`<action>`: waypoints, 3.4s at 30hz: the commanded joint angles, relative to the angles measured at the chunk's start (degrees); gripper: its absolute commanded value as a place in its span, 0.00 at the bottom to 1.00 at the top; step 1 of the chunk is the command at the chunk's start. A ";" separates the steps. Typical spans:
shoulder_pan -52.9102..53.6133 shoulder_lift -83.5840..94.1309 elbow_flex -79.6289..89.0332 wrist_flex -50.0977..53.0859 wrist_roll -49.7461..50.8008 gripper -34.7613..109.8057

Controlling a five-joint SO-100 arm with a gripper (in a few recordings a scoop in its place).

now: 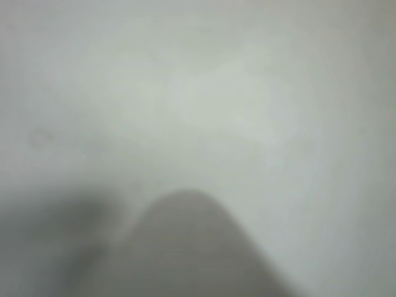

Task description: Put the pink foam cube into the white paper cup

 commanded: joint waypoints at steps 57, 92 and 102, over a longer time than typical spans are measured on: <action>-2.64 -78.13 -68.82 -16.61 -39.99 0.54; -3.69 -97.56 -76.38 -19.07 -43.07 0.54; -1.58 -100.11 -77.52 -18.81 -43.68 0.54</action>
